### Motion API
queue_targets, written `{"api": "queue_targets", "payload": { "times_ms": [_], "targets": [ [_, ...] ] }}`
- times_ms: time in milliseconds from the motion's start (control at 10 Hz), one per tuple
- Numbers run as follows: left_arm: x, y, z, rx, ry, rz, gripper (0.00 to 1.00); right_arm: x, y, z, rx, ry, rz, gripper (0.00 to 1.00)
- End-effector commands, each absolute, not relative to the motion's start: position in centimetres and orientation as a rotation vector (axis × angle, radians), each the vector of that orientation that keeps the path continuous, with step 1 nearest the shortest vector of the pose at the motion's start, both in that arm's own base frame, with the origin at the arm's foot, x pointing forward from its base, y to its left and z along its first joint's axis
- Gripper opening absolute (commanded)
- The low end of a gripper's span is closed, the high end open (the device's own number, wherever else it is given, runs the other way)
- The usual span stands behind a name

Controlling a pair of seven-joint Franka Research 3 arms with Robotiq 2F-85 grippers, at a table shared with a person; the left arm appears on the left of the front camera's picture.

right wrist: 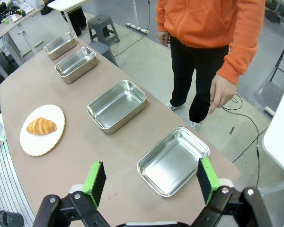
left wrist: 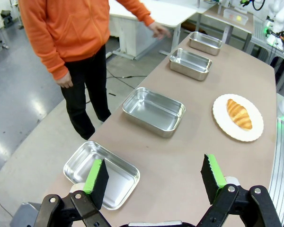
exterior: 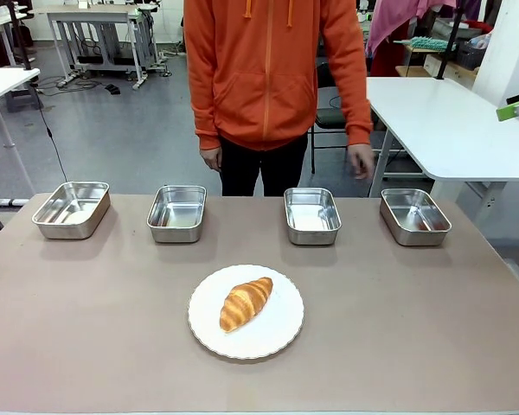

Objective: Place the bread in the container.
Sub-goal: Place the Butter Roll into the Airtight Container indicated by the human.

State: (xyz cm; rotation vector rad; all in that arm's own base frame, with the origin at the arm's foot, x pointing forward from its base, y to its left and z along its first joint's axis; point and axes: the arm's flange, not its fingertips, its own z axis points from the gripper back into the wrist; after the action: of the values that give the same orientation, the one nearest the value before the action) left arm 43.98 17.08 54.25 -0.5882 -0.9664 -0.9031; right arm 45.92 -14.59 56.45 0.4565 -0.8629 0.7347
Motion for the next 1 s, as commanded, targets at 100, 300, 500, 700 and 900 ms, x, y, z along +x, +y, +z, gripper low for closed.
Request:
{"api": "queue_targets", "payload": {
  "times_ms": [100,300,500,700,900],
  "targets": [
    [43.87,17.06,54.42,-0.586,-0.977,-0.911,1.0,46.0,-14.42,56.62,0.467,-0.882,0.734,1.0],
    [43.87,17.06,54.42,-0.586,-0.977,-0.911,1.0,46.0,-14.42,56.62,0.467,-0.882,0.734,1.0],
    [43.87,17.06,54.42,-0.586,-0.977,-0.911,1.0,46.0,-14.42,56.62,0.467,-0.882,0.734,1.0],
    [43.87,17.06,54.42,-0.586,-0.977,-0.911,1.0,46.0,-14.42,56.62,0.467,-0.882,0.734,1.0],
    [43.87,17.06,54.42,-0.586,-0.977,-0.911,1.0,46.0,-14.42,56.62,0.467,-0.882,0.734,1.0]
  ]
}}
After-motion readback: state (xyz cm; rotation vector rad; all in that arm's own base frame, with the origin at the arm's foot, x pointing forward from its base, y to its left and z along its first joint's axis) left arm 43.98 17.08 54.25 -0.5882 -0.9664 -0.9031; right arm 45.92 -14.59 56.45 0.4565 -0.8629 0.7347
